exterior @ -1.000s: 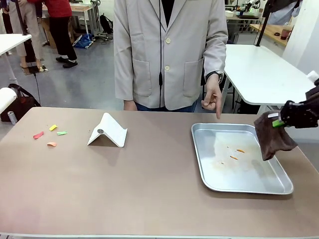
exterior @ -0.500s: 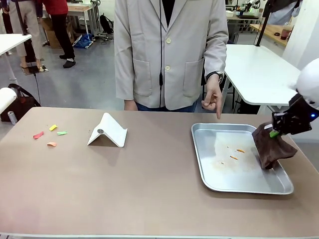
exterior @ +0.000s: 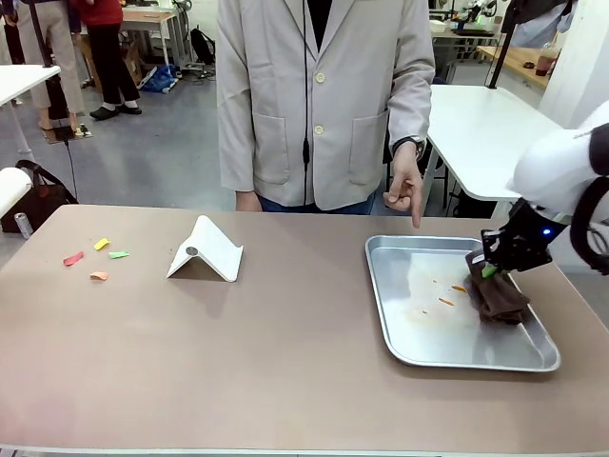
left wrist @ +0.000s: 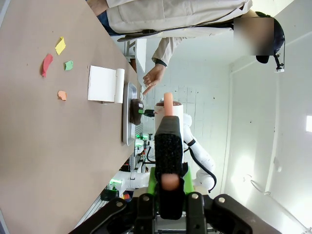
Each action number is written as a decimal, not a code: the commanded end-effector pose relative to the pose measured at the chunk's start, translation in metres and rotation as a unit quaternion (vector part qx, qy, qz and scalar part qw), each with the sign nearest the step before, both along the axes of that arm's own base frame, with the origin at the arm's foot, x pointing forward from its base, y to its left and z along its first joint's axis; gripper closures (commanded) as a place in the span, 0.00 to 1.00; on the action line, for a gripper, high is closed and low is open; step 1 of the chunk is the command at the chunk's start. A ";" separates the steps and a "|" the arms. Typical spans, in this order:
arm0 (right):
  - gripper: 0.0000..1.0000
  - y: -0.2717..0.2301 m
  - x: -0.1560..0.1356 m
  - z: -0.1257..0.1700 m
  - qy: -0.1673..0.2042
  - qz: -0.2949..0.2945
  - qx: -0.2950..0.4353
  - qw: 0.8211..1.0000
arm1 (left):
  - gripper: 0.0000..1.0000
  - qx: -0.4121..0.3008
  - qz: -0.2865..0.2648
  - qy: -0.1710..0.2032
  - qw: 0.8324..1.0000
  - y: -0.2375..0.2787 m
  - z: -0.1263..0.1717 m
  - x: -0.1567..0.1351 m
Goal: Clean the surface of the table.
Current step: If a person points to the right, clean the right side of the table with your right hand, and if they point to the left, clean the left side with your left hand.
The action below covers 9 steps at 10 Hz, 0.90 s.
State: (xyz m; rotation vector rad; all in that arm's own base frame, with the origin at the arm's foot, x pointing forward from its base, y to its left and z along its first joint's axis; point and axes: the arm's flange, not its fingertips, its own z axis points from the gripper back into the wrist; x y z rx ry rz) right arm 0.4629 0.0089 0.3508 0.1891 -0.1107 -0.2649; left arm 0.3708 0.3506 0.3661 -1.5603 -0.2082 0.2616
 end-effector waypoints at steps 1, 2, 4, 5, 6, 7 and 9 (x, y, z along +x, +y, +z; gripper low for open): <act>0.89 0.010 0.015 -0.015 0.006 -0.013 0.024 1.000 | 1.00 -0.002 -0.001 -0.002 1.000 -0.001 0.005 -0.004; 0.89 0.017 0.020 -0.023 0.010 -0.008 0.031 0.999 | 1.00 -0.002 -0.001 -0.002 1.000 -0.001 0.005 -0.004; 0.89 0.038 0.026 -0.036 0.018 0.010 0.054 0.998 | 1.00 -0.002 -0.001 -0.002 1.000 -0.001 0.005 -0.004; 0.89 0.050 0.027 -0.041 0.021 0.018 0.057 0.998 | 1.00 -0.002 -0.001 -0.002 1.000 -0.001 0.005 -0.004; 0.89 0.060 0.026 -0.045 0.027 0.028 0.069 0.997 | 1.00 -0.002 -0.001 -0.002 1.000 -0.001 0.005 -0.004; 0.89 0.071 0.025 -0.048 0.036 0.038 0.079 0.996 | 1.00 -0.002 -0.001 -0.002 1.000 -0.001 0.005 -0.004; 0.89 0.092 0.024 -0.050 0.037 0.043 0.088 0.995 | 1.00 -0.002 -0.001 -0.002 1.000 -0.001 0.005 -0.004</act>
